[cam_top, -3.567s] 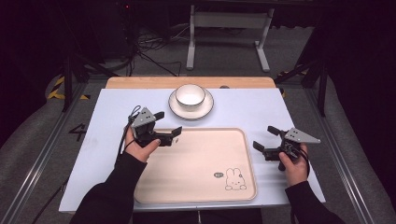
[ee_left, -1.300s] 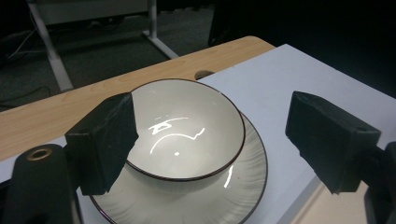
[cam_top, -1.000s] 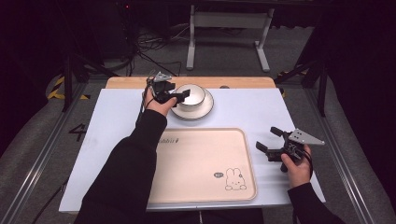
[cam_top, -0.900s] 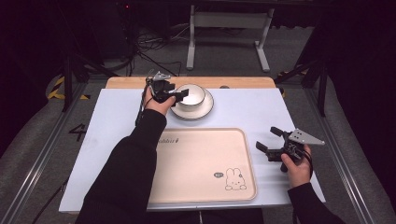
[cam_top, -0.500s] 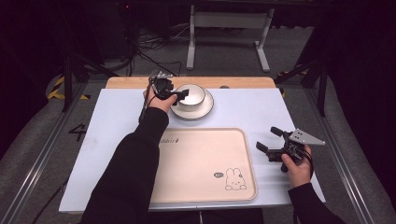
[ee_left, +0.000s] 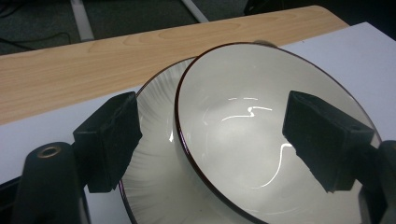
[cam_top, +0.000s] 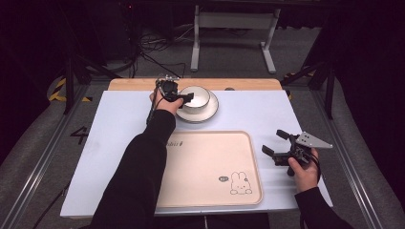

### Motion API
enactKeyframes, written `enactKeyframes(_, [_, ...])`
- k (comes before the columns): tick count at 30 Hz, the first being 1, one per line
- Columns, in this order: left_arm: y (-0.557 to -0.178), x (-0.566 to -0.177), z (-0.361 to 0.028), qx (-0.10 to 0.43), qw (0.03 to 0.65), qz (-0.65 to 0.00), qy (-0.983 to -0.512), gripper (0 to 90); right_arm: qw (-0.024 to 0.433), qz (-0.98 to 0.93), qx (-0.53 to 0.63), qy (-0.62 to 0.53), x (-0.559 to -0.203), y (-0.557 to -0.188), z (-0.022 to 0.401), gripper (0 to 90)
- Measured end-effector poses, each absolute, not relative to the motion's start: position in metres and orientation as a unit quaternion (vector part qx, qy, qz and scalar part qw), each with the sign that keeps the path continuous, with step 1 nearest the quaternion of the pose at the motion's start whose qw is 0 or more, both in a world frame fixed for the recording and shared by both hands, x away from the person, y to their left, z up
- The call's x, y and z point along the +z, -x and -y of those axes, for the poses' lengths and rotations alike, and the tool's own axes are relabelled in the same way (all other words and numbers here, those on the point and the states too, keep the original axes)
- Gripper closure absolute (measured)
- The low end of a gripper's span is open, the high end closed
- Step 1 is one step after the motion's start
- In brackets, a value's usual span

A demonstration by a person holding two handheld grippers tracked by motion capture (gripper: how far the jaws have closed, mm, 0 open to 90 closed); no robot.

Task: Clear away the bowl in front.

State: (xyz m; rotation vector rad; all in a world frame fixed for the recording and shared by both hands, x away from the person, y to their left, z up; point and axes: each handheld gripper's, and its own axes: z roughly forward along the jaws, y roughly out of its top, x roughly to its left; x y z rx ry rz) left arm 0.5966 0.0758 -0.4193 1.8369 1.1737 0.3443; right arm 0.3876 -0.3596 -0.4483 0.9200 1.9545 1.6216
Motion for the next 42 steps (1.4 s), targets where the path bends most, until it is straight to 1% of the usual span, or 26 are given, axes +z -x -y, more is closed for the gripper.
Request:
enactKeyframes(1, [-0.597,-0.420,-0.075,0.139,0.450,-0.478,-0.742,23.6,0.219,-0.706,0.586,-0.332,-0.448,-0.388,0.359,1.4])
enactKeyframes(5, [-0.600,-0.424,-0.075,0.127,0.448,-0.479,-0.744,26.7,0.219,-0.706,0.586,-0.333,-0.448,-0.387,0.359,1.4])
enactKeyframes(10, [-0.603,-0.426,-0.068,0.111,0.438,-0.488,-0.747,37.8,0.218,-0.705,0.586,-0.334,-0.448,-0.387,0.360,1.4])
enactKeyframes(15, [-0.603,-0.427,-0.061,0.121,0.424,-0.501,-0.744,42.1,0.218,-0.705,0.587,-0.333,-0.448,-0.387,0.360,1.4])
enactKeyframes(17, [-0.604,-0.428,-0.061,0.120,0.424,-0.509,-0.739,47.3,0.217,-0.705,0.588,-0.333,-0.448,-0.387,0.360,1.4])
enactKeyframes(23, [-0.605,-0.431,-0.060,0.105,0.417,-0.526,-0.734,53.2,0.217,-0.704,0.588,-0.333,-0.448,-0.388,0.361,1.4])
enactKeyframes(26, [-0.606,-0.433,-0.061,0.102,0.411,-0.529,-0.735,58.3,0.215,-0.705,0.587,-0.334,-0.449,-0.388,0.360,1.4])
enactKeyframes(36, [-0.607,-0.434,-0.061,0.094,0.414,-0.542,-0.725,65.6,0.216,-0.705,0.587,-0.335,-0.449,-0.388,0.361,1.4])
enactKeyframes(42, [-0.606,-0.432,-0.059,0.110,0.406,-0.539,-0.729,78.3,0.216,-0.705,0.587,-0.334,-0.449,-0.388,0.361,1.4])
